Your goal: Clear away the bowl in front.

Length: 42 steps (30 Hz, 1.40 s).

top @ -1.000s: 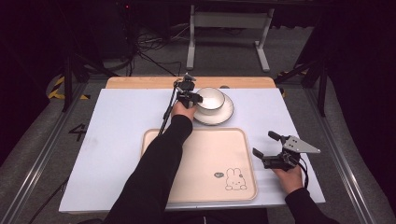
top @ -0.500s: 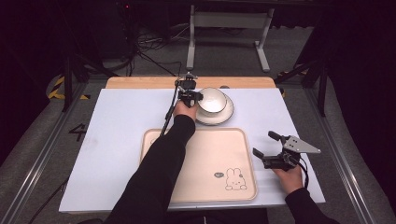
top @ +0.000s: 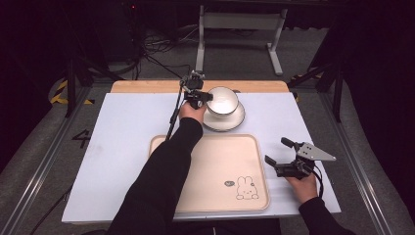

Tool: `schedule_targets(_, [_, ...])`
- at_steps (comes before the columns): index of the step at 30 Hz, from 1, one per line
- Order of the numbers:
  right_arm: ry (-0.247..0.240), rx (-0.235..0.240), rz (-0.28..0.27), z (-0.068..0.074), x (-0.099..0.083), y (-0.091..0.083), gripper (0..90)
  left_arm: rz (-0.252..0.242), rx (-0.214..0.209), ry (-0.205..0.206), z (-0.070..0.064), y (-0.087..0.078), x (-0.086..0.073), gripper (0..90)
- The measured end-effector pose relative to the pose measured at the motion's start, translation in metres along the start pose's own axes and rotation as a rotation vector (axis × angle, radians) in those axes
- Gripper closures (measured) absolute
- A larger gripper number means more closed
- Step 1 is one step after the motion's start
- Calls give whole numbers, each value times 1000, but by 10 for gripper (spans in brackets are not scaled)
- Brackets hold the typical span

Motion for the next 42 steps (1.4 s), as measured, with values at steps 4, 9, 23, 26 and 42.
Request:
schedule_targets(4, [1,0,-2,0,0,0,29,-2,-3,17,-2,-6,2,796])
schedule_targets(9, [0,0,-6,0,0,0,29,-6,-8,23,-3,-14,4,796])
schedule_targets(23, [4,-1,-8,-1,0,0,29,-1,-25,98,-16,-41,5,795])
schedule_targets(26, [3,-2,-7,-1,0,0,29,7,-25,116,-17,-48,4,796])
schedule_targets(42, [7,-1,-8,-1,0,0,28,42,-73,194,-17,-87,-13,797])
Point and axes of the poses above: each handheld gripper's, and its own axes: y roughly forward along the jaws, x roughly out of its top, z roughly to its left, the point moved 6 cm from there along y, roughly forward along the jaws, and after that the axes turned 1 degree about z, right-handed, at the moved point
